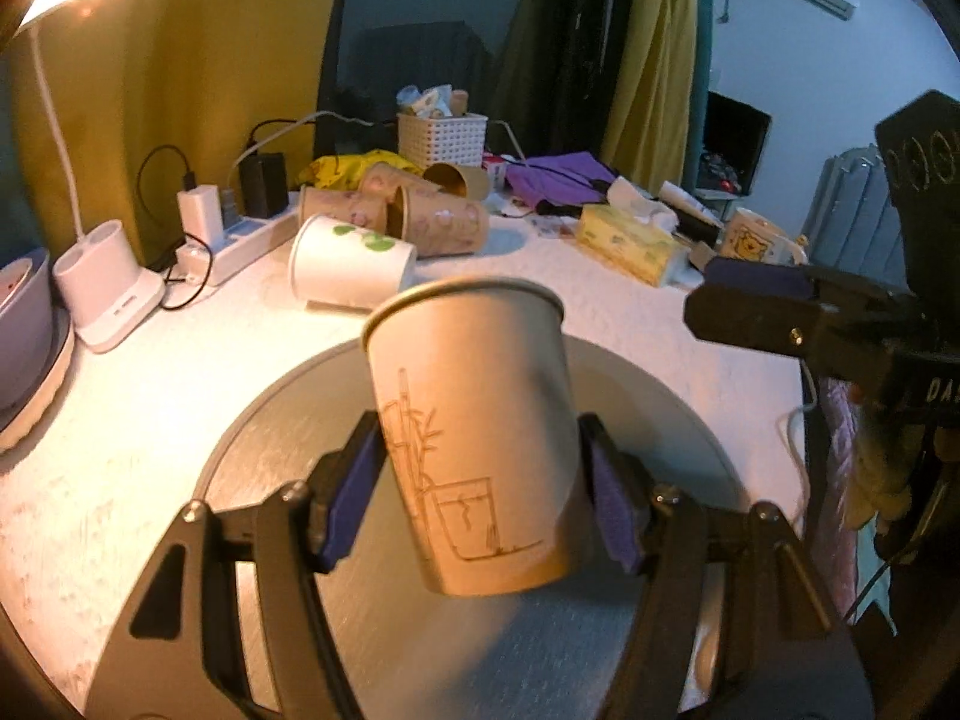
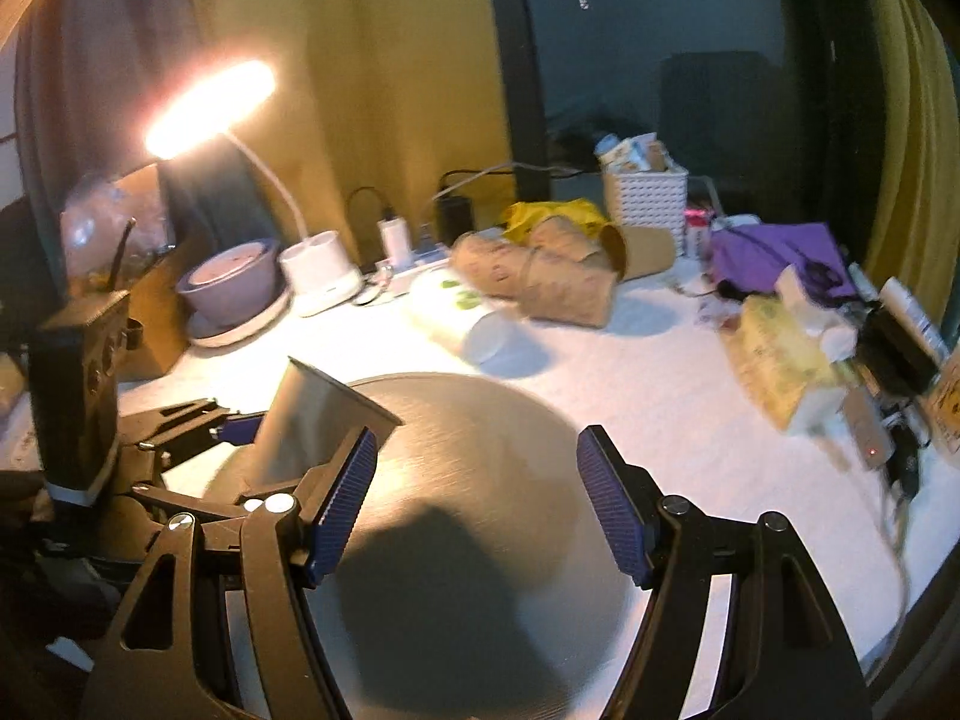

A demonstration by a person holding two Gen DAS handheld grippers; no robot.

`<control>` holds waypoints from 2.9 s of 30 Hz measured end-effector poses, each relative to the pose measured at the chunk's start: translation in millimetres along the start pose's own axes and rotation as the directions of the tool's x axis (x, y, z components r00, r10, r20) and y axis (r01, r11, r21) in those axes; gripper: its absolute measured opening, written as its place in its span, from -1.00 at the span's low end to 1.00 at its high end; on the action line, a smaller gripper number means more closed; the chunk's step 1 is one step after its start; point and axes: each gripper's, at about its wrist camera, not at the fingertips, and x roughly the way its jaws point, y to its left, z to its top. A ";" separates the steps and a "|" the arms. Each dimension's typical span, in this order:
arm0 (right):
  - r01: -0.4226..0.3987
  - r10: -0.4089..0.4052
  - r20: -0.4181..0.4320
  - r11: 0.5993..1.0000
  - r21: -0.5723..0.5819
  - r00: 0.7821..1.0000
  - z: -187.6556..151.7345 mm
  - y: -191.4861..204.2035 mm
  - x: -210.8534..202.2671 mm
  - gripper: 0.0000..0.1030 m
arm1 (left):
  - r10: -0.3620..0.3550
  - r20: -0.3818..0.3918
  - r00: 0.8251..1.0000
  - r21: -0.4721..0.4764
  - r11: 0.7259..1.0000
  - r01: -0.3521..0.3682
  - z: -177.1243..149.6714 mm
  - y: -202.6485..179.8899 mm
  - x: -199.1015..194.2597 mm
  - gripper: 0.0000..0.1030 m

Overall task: Flip cup upright
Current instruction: 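Close the right gripper on the cup body while the left gripper holds the cup, then open the left gripper and pull it away while the right gripper holds the cup, then lower the cup mouth-up onto the grey mat and open the right gripper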

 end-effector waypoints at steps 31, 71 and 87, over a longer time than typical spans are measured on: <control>-0.418 0.431 -0.018 0.885 0.203 0.902 -1.4 51.7 -3.1 0.53 | -0.134 0.361 0.923 0.267 0.963 0.035 -39.2 -36.2 -81.4 0.27; 0.010 -0.012 -0.018 0.994 -0.109 1.000 -5.7 53.3 85.6 0.31 | -0.029 0.053 0.998 -0.236 0.971 0.041 -36.3 44.0 -31.6 0.55; 0.068 -0.075 -0.052 0.990 -0.127 0.996 -14.6 50.2 81.6 0.45 | 0.029 0.021 0.999 -0.269 0.963 -0.022 -36.0 55.3 -25.8 0.55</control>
